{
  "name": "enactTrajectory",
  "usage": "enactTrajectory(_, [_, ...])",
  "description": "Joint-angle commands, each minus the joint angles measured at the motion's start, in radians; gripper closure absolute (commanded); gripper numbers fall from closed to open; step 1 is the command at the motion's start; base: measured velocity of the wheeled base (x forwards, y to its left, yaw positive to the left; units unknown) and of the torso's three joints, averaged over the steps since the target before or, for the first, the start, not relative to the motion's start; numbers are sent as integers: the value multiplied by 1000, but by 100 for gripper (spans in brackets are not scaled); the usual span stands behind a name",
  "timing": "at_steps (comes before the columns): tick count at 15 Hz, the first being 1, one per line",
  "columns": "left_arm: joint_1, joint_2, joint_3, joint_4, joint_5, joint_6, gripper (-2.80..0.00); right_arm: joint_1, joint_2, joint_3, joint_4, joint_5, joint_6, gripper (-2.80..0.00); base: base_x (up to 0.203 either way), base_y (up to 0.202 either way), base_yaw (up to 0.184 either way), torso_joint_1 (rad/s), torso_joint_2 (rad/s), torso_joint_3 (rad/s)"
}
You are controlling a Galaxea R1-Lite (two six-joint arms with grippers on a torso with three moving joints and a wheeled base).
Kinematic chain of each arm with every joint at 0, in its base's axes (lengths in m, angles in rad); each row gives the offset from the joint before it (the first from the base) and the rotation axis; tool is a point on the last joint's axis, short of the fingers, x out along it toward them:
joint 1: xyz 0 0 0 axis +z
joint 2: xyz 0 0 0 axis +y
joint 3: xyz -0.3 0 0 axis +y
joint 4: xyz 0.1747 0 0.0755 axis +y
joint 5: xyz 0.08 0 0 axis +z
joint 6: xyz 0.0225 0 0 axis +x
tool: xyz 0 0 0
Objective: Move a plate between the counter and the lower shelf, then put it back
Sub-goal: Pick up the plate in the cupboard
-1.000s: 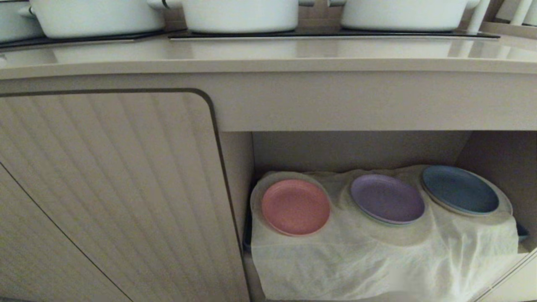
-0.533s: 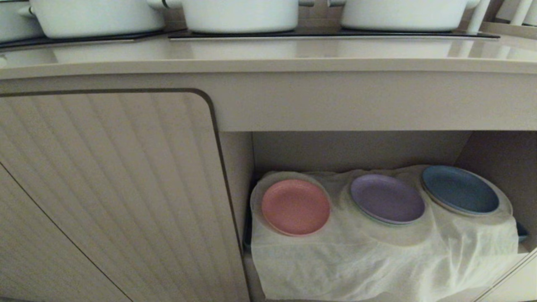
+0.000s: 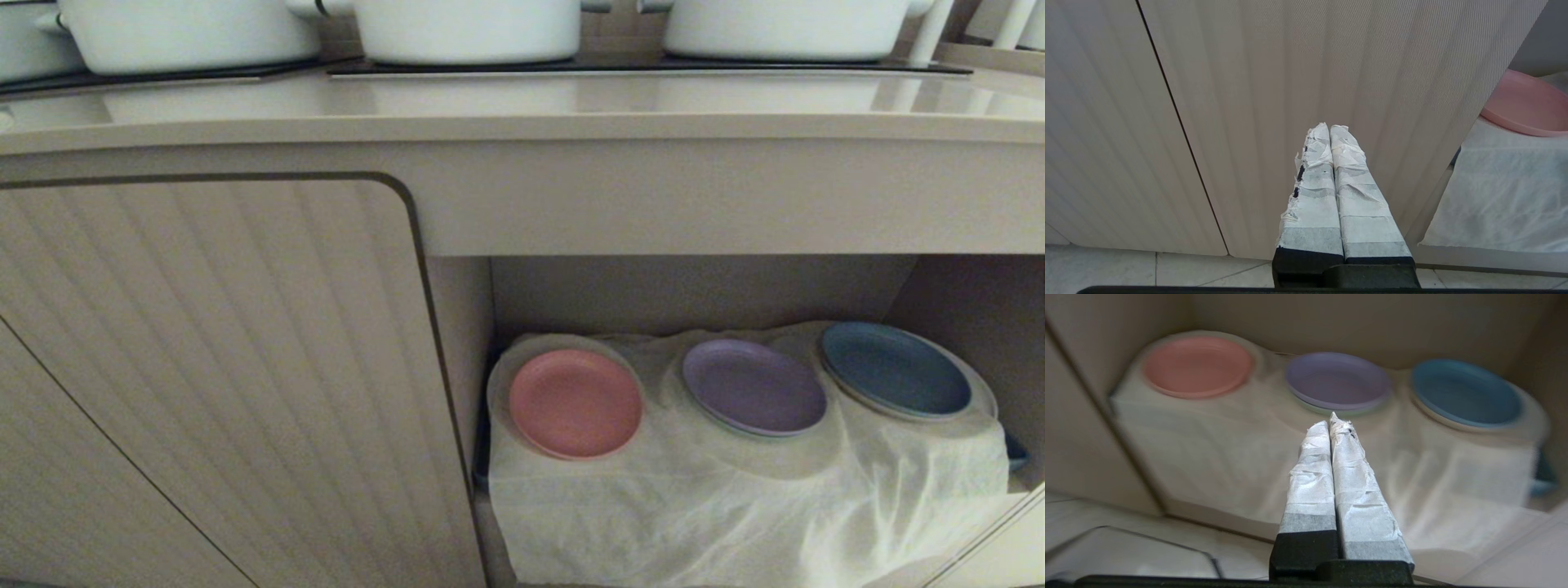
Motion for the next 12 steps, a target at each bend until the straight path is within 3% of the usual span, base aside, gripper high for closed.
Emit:
enactTrajectory(1, [0, 1, 0, -1, 0, -1, 0, 64, 196, -54, -54, 6, 23, 0, 0, 0, 0, 0, 0, 0])
enactTrajectory(4, [0, 1, 0, 0, 0, -1, 0, 159, 397, -80, -235, 11, 63, 0, 0, 0, 0, 0, 0, 0])
enactTrajectory(9, [0, 1, 0, -1, 0, -1, 0, 398, 740, -175, -453, 47, 140, 0, 0, 0, 0, 0, 0, 0])
enactTrajectory(12, [0, 1, 0, -1, 0, -1, 0, 470, 922, -184, -592, 144, 215, 0, 0, 0, 0, 0, 0, 0])
